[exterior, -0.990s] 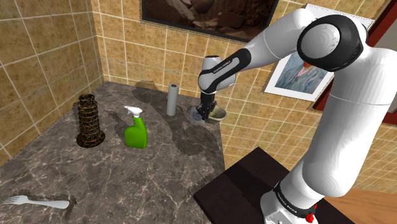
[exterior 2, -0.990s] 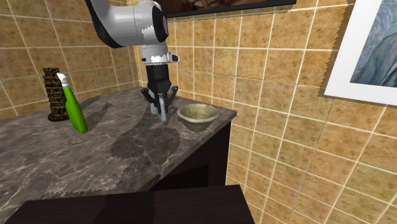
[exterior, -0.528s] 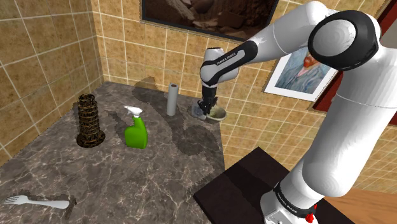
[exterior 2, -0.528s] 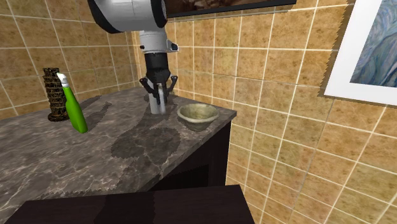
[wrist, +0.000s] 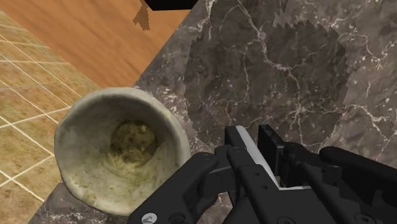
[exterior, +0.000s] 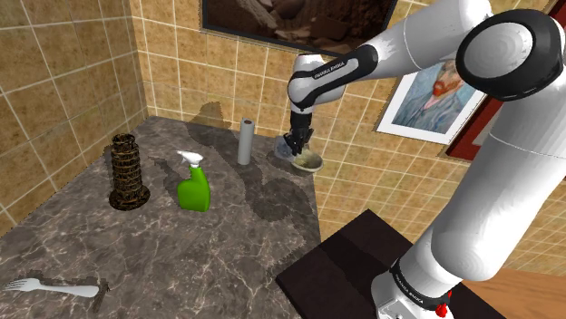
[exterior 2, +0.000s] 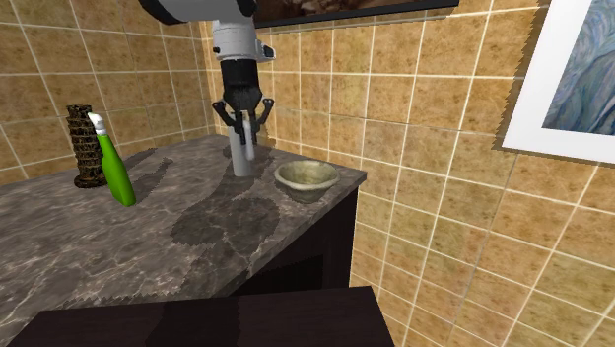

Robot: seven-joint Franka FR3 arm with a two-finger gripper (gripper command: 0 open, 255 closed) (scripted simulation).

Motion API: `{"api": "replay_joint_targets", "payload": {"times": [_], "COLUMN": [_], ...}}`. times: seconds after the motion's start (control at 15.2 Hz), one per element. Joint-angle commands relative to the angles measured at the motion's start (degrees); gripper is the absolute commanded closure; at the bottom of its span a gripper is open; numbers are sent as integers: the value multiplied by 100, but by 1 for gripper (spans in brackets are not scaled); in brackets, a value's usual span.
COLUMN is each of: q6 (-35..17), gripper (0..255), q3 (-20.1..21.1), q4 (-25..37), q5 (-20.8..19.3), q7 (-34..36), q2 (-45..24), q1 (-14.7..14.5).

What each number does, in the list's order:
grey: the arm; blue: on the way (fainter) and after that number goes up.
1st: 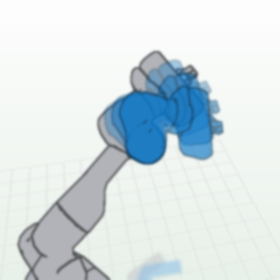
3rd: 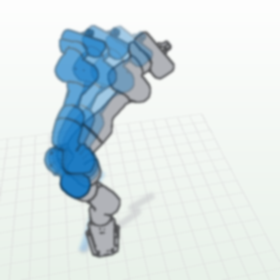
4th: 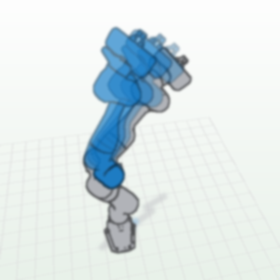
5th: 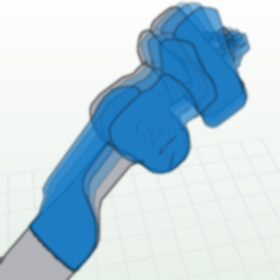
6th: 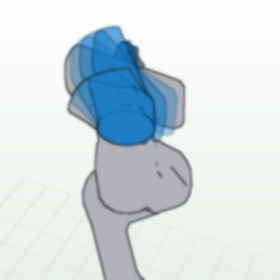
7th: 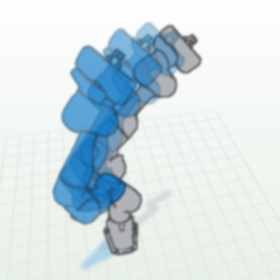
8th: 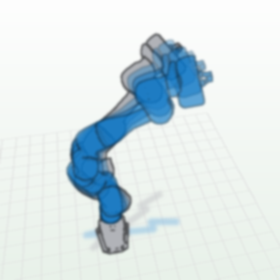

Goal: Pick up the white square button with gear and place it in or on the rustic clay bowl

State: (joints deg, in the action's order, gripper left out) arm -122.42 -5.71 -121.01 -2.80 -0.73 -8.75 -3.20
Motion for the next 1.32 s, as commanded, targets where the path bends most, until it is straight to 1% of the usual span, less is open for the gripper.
{"api": "replay_joint_targets", "payload": {"times": [0.0,0.33,0.73,1.06,1.25], "q6": [154,455,576,733,525], "gripper": [255,255,255,255,255], "q3": [-3,-3,-358,-646,-641], "q4": [75,213,563,1086,974], "q5": [-4,-13,-43,-7,10], "q7": [-8,-13,-804,-1522,-1521], "q2": [78,241,57,-267,-366], "q1": [1,-4,443,856,864]}}
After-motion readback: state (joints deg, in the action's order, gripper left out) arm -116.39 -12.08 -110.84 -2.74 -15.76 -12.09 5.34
